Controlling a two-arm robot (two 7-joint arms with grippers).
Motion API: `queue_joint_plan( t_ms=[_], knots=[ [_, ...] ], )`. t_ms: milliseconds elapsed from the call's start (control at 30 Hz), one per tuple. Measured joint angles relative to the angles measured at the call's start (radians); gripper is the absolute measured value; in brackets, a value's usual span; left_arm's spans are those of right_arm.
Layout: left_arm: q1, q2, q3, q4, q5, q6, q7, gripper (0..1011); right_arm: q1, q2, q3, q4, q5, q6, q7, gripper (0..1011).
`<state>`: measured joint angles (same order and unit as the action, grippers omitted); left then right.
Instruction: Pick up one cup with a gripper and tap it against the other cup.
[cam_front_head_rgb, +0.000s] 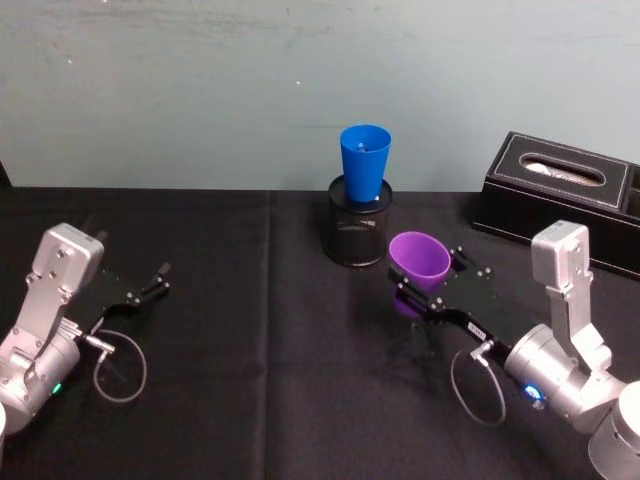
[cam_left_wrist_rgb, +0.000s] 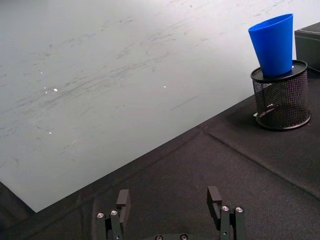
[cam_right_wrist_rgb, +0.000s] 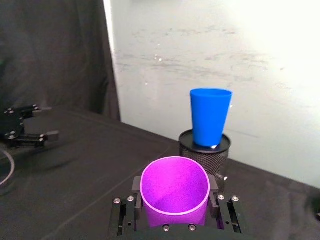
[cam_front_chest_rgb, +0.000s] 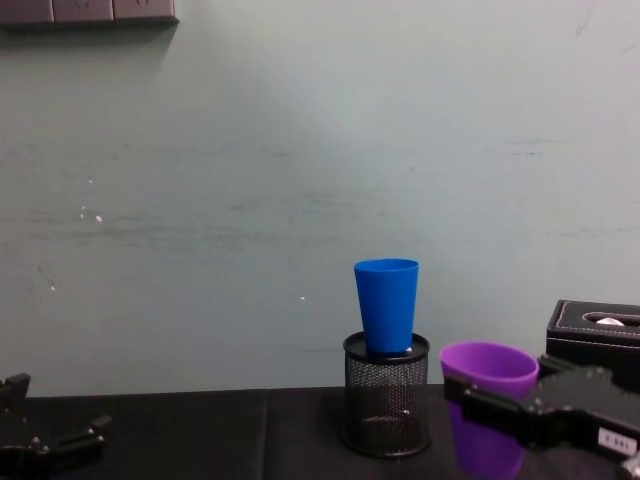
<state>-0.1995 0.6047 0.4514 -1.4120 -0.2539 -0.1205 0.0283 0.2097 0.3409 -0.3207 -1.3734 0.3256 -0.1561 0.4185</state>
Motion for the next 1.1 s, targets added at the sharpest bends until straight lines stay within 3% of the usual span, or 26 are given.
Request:
queue_joint_plan(
  t_ms=[300, 667, 1100],
  knots=[
    [0.000, 0.000, 0.000, 0.000, 0.000, 0.000, 0.000, 1011, 0.009, -0.009, 0.036, -0.047, -0.011, 0.035, -0.042, 734],
    [0.000, 0.000, 0.000, 0.000, 0.000, 0.000, 0.000, 1011, 0.014, -0.013, 0.069, -0.104, -0.001, 0.033, -0.048, 735],
    [0.000, 0.000, 0.000, 0.000, 0.000, 0.000, 0.000, 1011, 0.014, -0.013, 0.070, -0.109, 0.001, 0.030, -0.046, 734]
  ],
)
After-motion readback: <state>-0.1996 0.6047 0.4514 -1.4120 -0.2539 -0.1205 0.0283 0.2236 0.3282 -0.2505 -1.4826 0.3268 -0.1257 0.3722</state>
